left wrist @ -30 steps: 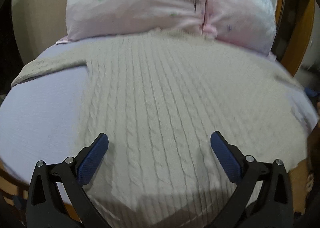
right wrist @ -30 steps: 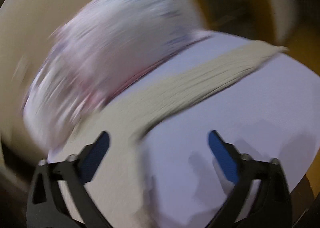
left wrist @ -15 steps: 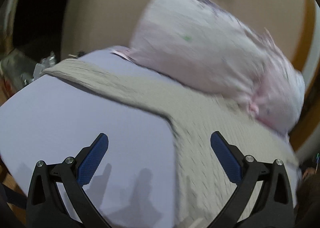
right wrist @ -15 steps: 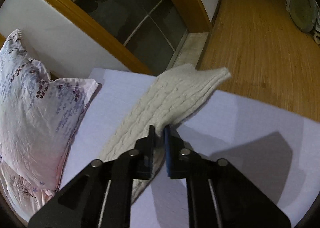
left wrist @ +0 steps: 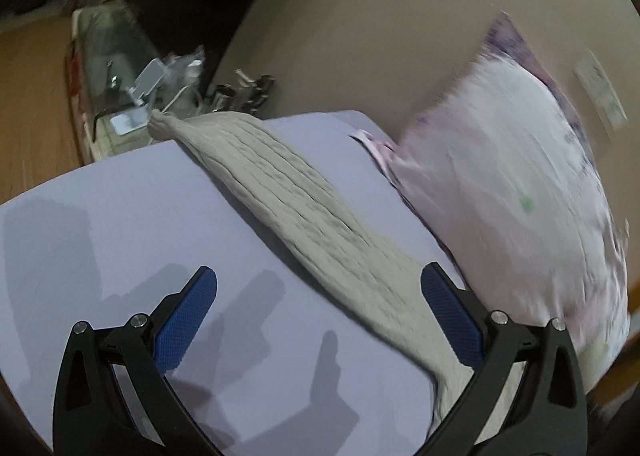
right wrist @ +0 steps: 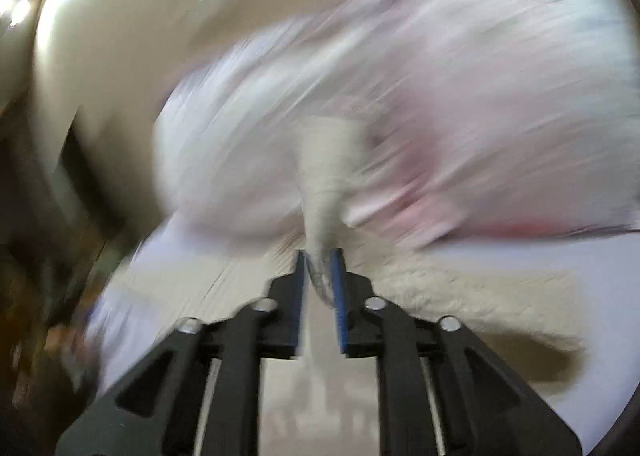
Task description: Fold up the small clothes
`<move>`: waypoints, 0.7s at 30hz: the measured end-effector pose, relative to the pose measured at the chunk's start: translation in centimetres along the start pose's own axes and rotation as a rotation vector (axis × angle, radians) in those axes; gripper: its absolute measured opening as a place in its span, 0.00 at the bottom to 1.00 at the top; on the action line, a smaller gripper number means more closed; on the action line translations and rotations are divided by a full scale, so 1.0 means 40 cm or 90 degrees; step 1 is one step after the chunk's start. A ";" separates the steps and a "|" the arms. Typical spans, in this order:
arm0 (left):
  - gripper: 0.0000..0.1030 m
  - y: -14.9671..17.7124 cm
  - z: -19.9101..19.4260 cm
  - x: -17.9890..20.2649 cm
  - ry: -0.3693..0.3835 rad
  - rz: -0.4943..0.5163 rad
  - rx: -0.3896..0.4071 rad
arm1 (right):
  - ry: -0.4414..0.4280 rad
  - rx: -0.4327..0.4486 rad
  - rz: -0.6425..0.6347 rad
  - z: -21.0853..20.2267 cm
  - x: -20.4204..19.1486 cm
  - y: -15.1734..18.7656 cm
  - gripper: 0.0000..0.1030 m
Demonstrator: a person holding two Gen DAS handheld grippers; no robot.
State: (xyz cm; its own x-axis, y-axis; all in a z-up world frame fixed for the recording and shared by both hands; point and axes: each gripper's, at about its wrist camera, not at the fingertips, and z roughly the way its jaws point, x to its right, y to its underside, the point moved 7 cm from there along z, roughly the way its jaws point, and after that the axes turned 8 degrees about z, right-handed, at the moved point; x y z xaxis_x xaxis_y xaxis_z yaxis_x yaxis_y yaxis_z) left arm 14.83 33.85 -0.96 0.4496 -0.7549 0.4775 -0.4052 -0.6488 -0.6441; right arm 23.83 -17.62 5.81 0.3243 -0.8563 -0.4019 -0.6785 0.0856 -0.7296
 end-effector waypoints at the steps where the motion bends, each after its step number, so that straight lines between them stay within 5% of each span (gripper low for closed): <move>1: 0.99 -0.011 0.012 -0.010 0.005 -0.013 -0.001 | -0.014 -0.041 -0.007 0.041 -0.028 0.030 0.42; 3: 0.99 -0.025 0.031 -0.024 0.006 -0.032 -0.006 | -0.041 -0.094 -0.017 0.084 -0.074 0.096 0.44; 6: 0.97 -0.045 0.066 -0.051 -0.002 -0.057 -0.019 | -0.034 -0.064 0.013 0.043 -0.030 0.108 0.67; 10: 0.89 -0.084 0.108 -0.088 -0.002 -0.093 -0.015 | 0.005 -0.027 0.071 -0.059 0.082 0.111 0.72; 13: 0.67 -0.114 0.134 -0.117 -0.011 -0.115 -0.006 | 0.041 -0.014 0.109 -0.100 0.172 0.116 0.73; 15: 0.29 -0.123 0.153 -0.134 -0.024 -0.129 -0.017 | 0.051 -0.009 0.133 -0.132 0.215 0.129 0.73; 17: 0.10 -0.128 0.167 -0.132 -0.045 -0.133 -0.037 | 0.055 -0.003 0.151 -0.152 0.248 0.134 0.73; 21: 0.07 -0.167 0.095 0.061 -0.048 0.036 0.036 | 0.061 0.016 0.163 -0.184 0.287 0.132 0.74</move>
State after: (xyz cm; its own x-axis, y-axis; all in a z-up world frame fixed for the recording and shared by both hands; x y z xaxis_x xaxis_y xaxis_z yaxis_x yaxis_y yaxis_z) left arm 21.67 36.72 2.24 0.4866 -0.7790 0.3953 -0.3871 -0.5979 -0.7019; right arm 19.10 -30.75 1.43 0.0798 -0.8490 -0.5224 -0.7136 0.3173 -0.6246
